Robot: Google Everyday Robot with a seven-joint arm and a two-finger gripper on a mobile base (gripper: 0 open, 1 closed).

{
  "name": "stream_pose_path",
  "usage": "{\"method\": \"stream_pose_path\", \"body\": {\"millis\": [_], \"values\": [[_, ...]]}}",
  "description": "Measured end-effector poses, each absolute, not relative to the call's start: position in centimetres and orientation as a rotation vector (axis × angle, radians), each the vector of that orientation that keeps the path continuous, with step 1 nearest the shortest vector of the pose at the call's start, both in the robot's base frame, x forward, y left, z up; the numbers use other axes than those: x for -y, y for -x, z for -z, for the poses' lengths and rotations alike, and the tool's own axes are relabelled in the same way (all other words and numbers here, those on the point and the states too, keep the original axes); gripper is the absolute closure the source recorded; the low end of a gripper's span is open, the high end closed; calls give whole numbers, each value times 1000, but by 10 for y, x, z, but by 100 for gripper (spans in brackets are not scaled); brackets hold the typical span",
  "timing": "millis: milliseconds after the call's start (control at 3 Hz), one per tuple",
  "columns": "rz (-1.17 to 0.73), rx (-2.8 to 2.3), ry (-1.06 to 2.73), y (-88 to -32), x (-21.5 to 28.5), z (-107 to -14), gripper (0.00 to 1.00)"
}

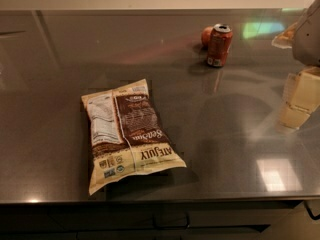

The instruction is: Move brown chip bag near coke can

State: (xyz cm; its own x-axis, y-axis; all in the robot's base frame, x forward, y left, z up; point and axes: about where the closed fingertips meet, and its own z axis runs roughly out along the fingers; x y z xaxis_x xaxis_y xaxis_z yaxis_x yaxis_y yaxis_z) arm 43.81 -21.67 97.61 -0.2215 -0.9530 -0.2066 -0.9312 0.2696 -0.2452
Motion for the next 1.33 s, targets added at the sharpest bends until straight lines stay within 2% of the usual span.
{"method": "stream_pose_path", "body": {"millis": [667,1333], "values": [[41,-2210,1739,-436,208,-969,0],[-150,-2138,1838,-421,161,-932,0]]}}
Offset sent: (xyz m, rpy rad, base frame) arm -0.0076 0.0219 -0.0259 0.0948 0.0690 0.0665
